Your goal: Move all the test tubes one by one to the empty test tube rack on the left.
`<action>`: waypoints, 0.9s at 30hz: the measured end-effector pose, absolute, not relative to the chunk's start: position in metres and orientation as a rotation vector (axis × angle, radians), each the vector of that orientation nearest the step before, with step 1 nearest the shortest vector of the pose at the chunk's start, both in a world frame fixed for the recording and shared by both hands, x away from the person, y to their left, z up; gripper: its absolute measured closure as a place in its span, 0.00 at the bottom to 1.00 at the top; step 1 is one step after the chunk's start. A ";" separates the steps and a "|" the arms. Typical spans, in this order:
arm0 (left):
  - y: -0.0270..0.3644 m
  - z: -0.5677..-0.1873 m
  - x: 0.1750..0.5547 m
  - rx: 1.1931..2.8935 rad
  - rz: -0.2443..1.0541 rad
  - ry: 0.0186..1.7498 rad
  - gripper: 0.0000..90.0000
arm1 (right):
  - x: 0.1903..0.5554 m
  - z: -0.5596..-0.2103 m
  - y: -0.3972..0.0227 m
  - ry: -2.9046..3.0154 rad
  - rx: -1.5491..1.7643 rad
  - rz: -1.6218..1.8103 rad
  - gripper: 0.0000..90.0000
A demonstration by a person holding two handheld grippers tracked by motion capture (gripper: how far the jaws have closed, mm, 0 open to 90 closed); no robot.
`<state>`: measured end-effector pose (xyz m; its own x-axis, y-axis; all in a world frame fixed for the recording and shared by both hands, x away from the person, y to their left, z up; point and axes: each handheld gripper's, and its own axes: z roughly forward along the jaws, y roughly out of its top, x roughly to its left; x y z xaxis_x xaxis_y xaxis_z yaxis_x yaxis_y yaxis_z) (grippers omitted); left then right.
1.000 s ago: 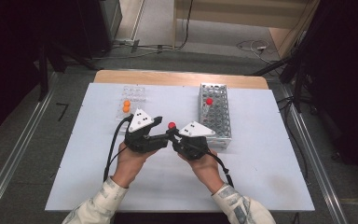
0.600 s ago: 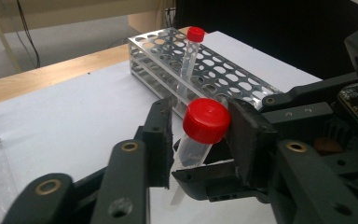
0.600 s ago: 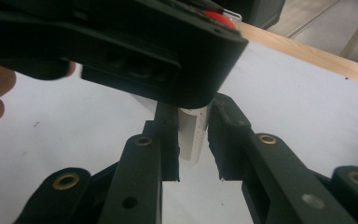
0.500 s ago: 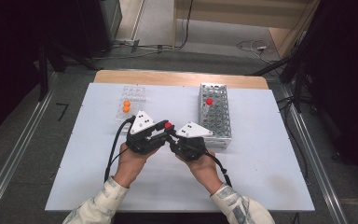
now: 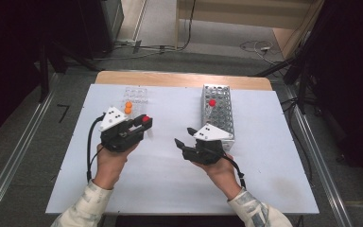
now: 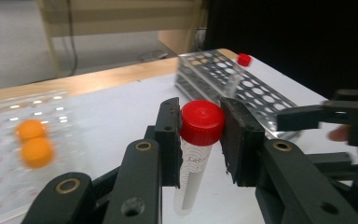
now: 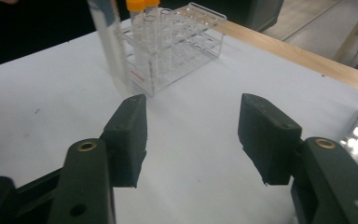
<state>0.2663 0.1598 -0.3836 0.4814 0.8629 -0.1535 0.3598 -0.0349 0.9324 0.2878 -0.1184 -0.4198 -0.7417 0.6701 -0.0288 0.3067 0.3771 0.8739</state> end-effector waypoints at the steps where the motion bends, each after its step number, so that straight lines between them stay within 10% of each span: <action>1: 0.165 -0.383 0.266 1.615 0.578 1.087 0.78 | 0.288 -0.419 -0.122 2.262 0.856 1.314 0.41; 27: 0.217 -0.372 0.312 1.528 0.784 1.291 0.78 | 0.288 -0.414 -0.149 2.218 0.898 1.330 0.40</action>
